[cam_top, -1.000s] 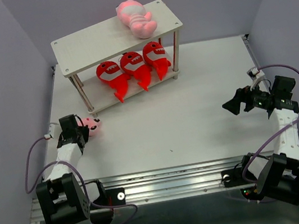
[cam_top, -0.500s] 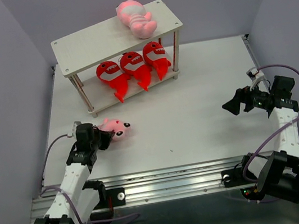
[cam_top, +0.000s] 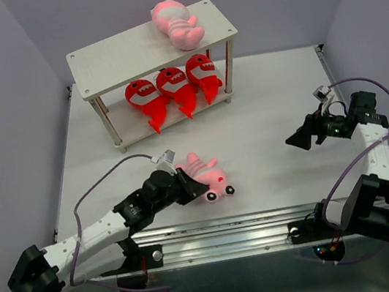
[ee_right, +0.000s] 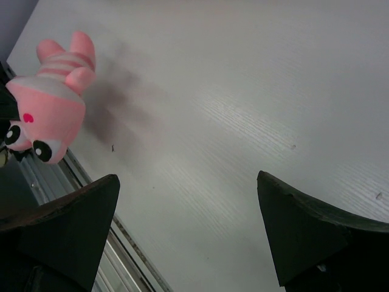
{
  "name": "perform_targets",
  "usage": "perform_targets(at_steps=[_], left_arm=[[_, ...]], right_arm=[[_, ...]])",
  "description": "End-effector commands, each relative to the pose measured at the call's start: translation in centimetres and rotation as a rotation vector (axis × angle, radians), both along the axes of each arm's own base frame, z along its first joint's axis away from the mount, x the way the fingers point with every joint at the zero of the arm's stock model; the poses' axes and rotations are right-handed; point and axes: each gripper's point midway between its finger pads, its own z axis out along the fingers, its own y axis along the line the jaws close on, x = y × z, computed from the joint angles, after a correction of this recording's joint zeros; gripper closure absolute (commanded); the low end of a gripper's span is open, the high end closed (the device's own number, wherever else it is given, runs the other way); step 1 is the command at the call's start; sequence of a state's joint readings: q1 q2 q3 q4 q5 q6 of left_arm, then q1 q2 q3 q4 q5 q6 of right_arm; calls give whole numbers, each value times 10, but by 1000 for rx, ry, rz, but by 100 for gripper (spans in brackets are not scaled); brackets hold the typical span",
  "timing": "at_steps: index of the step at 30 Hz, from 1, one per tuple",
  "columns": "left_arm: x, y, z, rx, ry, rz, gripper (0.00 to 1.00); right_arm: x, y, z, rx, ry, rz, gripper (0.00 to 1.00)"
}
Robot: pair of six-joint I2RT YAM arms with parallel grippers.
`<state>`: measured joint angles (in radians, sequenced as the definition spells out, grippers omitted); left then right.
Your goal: Place and organize the stuffed toys onto the shelf
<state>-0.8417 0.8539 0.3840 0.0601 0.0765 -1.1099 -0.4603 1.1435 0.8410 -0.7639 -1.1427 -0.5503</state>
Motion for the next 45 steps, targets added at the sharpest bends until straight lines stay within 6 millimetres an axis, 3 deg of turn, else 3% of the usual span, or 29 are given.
perform_targets(at_steps=[1,5,6,8,9,11,14,15,17,18,19,21,24,29,31,32,34,35,36,37,38,40,41,42,43,45], left_arm=[[-6,-56,84,-163,-339,-159,100],[-10,-83,99,-120,-430,-155,100],[-6,-89,114,-140,-465,-124,100],[-6,-102,112,-133,-458,-106,100],[2,-106,126,-157,-474,-50,100],[11,-116,129,-184,-454,14,100],[36,-125,148,-259,-466,167,100],[40,-130,160,-294,-468,189,100],[48,-145,158,-297,-463,209,100],[51,-153,173,-328,-468,215,100],[53,-163,165,-311,-461,208,100],[53,-178,177,-352,-459,188,100],[52,-199,170,-367,-442,152,100],[45,-216,171,-411,-428,105,100],[43,-221,170,-420,-423,86,100],[41,-222,173,-432,-425,77,100],[39,-220,169,-429,-425,68,100],[38,-219,170,-438,-430,65,100],[36,-217,163,-425,-429,56,100],[35,-214,167,-431,-440,51,98],[33,-213,166,-427,-445,44,93],[27,-206,161,-413,-460,16,75],[25,-203,160,-392,-485,-3,53],[20,-201,151,-368,-493,-37,45],[16,-196,156,-365,-517,-57,36],[6,-187,143,-289,-590,-140,31]], right_arm=[[0,10,26,-31,-43,115,0],[-11,25,26,-6,48,220,0],[-13,28,26,-3,60,237,0],[-18,38,30,4,84,282,0],[-20,42,32,7,91,291,0],[-22,50,36,19,118,303,0],[-22,60,48,45,127,300,0],[-21,61,55,57,115,296,0],[-21,66,63,87,129,294,0],[-22,70,66,98,131,304,0],[-21,72,71,119,123,310,0],[-20,76,75,143,139,310,0],[-13,78,73,156,146,294,0],[-7,85,74,208,157,298,0],[-7,87,75,225,138,308,8],[-7,87,74,234,142,308,21],[-8,88,76,231,116,314,39],[-8,88,76,233,114,316,60],[-8,88,75,231,114,318,72],[-10,88,73,222,106,322,95],[-10,87,72,214,102,322,99],[-10,86,71,189,84,318,99],[-10,84,69,157,64,315,99],[-11,83,68,139,52,314,99],[-10,81,66,110,44,305,99],[-11,77,62,52,9,315,99]])
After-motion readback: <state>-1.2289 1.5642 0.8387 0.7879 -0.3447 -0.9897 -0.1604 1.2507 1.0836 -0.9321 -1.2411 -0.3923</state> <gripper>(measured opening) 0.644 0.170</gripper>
